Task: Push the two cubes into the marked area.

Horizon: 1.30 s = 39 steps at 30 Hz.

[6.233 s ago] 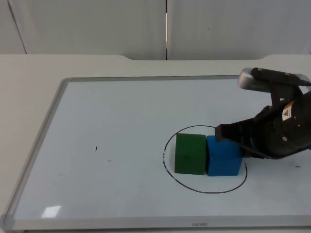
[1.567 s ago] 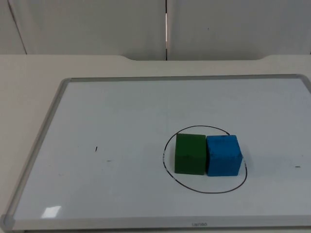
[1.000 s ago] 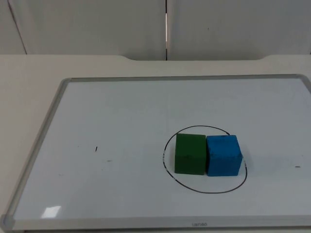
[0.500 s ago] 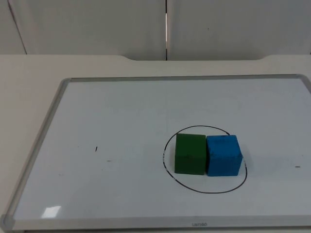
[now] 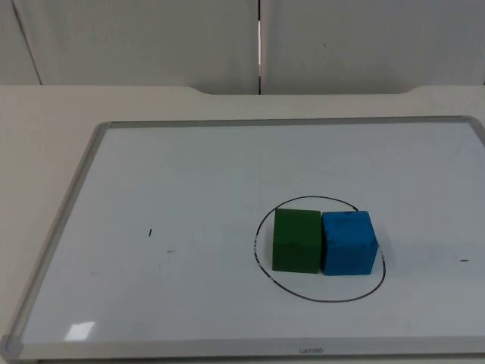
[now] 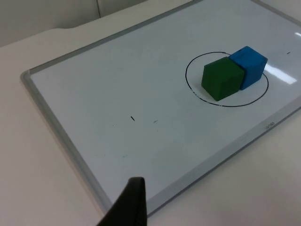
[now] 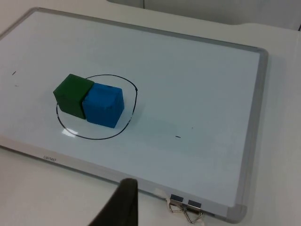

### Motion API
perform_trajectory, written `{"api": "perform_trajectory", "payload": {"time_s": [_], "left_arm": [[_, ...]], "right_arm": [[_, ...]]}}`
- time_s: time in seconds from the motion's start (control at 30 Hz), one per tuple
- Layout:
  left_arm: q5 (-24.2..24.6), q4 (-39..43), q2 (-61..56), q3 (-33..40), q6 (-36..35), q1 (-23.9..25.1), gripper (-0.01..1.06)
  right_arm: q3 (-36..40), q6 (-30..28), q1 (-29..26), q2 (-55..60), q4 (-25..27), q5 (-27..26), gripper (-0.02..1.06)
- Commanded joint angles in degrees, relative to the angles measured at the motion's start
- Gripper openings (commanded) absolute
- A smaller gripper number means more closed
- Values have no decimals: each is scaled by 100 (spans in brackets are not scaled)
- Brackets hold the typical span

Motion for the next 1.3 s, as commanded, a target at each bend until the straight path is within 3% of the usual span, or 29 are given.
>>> {"api": "perform_trajectory", "payload": {"time_s": [0.0, 1.0, 1.27], "left_arm": [[-18, 28, -29, 24, -59, -20, 105], [-18, 99, -29, 24, 132, 36, 105], [-18, 99, -29, 24, 132, 1213, 105]], "right_arm": [[42, -2, -33, -16, 3, -70, 105], [42, 147, -33, -16, 2, -60, 105], [42, 147, -33, -16, 2, -60, 105]]}}
